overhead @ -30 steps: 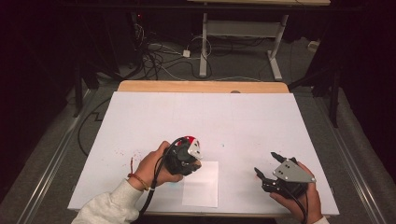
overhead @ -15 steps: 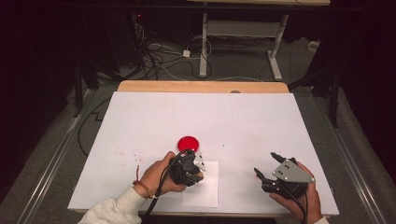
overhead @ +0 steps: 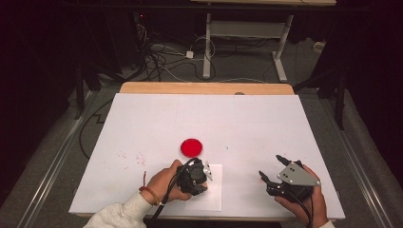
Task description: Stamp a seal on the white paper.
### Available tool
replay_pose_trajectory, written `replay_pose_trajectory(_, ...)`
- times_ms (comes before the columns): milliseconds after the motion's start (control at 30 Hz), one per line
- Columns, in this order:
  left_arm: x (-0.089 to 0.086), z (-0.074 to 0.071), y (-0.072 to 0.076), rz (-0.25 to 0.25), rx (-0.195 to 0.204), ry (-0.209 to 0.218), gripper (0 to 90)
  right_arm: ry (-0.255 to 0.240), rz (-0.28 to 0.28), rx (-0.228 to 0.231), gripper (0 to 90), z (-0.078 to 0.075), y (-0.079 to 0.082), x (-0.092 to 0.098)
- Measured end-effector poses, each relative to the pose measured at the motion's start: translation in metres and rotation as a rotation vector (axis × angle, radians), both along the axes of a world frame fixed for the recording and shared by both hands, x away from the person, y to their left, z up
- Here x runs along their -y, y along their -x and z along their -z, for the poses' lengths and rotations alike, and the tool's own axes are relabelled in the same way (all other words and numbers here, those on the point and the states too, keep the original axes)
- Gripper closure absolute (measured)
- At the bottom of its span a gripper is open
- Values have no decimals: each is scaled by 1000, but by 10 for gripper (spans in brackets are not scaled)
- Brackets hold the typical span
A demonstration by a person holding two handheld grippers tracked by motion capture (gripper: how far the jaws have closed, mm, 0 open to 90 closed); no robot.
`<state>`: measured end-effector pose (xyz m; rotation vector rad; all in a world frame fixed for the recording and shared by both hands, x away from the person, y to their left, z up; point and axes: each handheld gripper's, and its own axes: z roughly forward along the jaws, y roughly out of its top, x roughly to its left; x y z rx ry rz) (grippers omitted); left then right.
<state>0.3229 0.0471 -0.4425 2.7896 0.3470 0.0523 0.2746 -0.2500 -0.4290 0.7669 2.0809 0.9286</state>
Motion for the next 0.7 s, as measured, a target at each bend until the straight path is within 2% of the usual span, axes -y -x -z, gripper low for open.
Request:
replay_pose_trajectory(200, 6, 0, 2, 24, 24, -53, 734, -1, 2, -2, 278, 0, 0, -1)
replay_pose_trajectory(367, 4, 1, -2, 10, -4, -38, 734, 2, 2, -1, 277, 0, 0, -1)
replay_pose_trajectory(700, 5, 2, -3, 16, -13, -37, 735, -2, 9, 8, 266, 0, 1, -1)
